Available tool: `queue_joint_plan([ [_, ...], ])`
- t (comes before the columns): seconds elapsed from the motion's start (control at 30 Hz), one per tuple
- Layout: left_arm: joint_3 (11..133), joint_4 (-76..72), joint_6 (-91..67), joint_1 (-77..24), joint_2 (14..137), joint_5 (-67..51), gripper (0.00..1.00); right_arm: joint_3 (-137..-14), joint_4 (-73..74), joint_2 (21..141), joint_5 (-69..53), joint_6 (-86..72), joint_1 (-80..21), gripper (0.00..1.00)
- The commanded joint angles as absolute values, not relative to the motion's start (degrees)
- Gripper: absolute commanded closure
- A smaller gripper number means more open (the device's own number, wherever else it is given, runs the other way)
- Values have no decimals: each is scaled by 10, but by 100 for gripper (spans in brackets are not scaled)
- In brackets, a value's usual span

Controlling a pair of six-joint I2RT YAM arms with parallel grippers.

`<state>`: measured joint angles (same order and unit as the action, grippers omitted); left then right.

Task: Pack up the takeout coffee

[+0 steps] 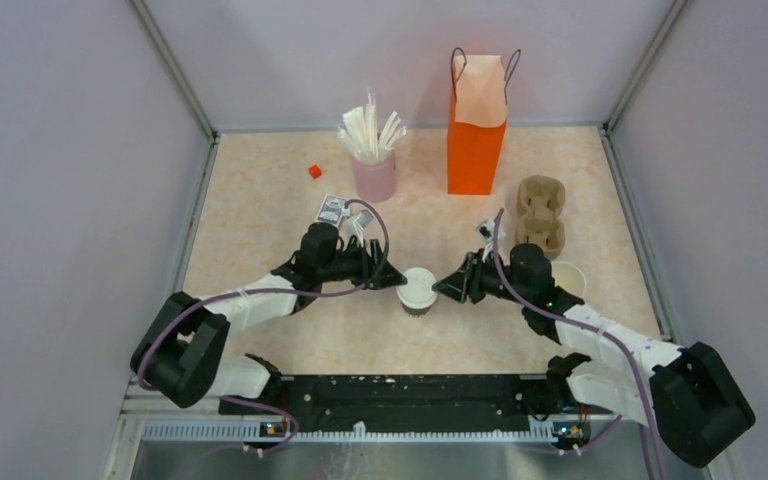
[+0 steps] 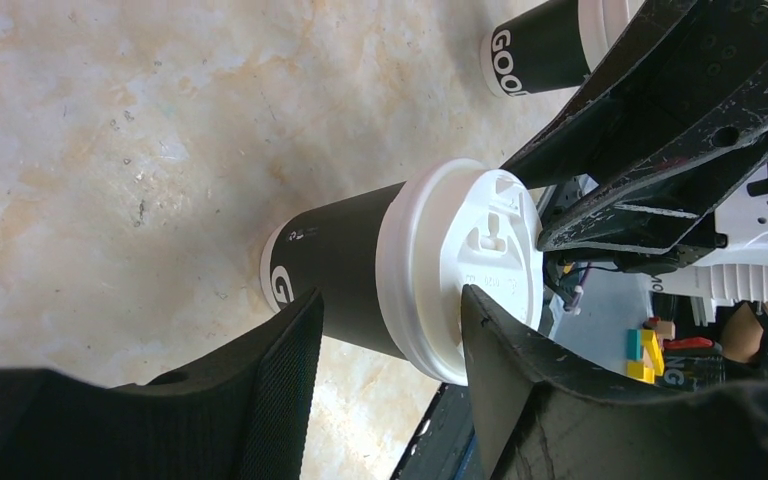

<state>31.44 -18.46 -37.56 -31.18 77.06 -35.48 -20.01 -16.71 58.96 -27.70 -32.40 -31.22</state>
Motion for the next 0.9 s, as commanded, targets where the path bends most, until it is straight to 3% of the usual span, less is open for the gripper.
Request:
queue_joint_plan([
  [0.0, 290, -171, -359, -314, 774, -322, 43, -139, -82, 609, -236, -305, -307, 64],
  [0.37, 261, -175, -403, -338, 754, -285, 47, -150, -155, 637, -288, -297, -307, 59],
  [0.87, 272, -120, -458, -367, 707, -237, 46, -304, -59, 667, -276, -234, -298, 56],
])
